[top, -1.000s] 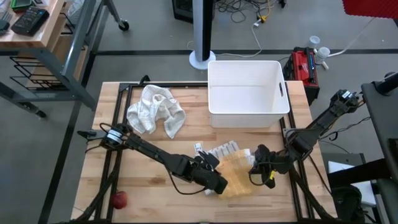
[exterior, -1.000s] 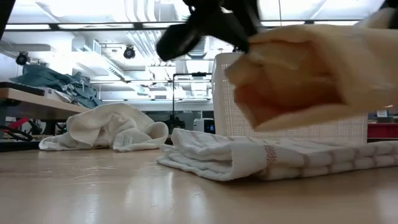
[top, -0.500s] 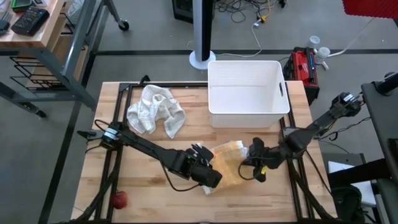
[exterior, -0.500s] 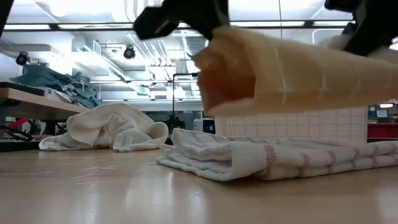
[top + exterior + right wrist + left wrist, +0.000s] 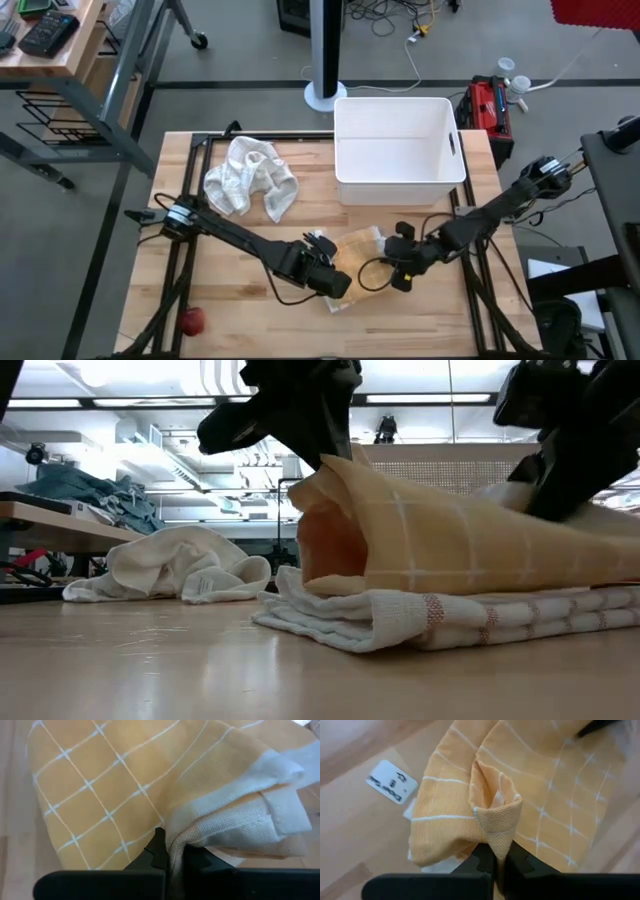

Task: Fold towel
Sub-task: Stack the yellow squared towel on top of the white striped towel

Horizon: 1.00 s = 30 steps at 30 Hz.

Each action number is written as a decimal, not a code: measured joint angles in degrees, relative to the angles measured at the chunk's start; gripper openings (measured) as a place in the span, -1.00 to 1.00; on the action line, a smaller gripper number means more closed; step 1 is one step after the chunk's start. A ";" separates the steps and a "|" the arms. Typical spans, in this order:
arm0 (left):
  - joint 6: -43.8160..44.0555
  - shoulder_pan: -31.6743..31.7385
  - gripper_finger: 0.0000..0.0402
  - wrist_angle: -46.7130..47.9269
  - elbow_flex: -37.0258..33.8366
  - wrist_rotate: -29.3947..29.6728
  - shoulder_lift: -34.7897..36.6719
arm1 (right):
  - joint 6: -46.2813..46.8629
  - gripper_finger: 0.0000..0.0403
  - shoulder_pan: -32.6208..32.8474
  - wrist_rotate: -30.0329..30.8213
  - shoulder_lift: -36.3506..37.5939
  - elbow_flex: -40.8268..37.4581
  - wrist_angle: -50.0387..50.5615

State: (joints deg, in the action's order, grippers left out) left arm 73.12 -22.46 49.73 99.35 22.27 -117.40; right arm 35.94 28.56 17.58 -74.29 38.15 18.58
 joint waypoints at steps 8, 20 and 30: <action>3.13 0.22 -0.78 2.44 -0.32 1.02 0.00 | 0.68 -0.66 -0.97 0.48 -3.52 0.00 -0.36; 9.42 -0.57 -0.40 4.15 -3.87 -6.89 0.00 | 0.33 -0.16 -1.23 0.64 1.74 0.11 7.68; 7.60 -4.25 -0.48 -5.57 -3.19 -3.53 0.58 | 1.44 -0.26 1.65 1.75 8.74 1.11 10.93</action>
State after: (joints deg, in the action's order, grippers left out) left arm 80.72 -26.71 44.16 96.16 18.74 -116.82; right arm 37.39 30.21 19.34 -65.55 39.26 29.51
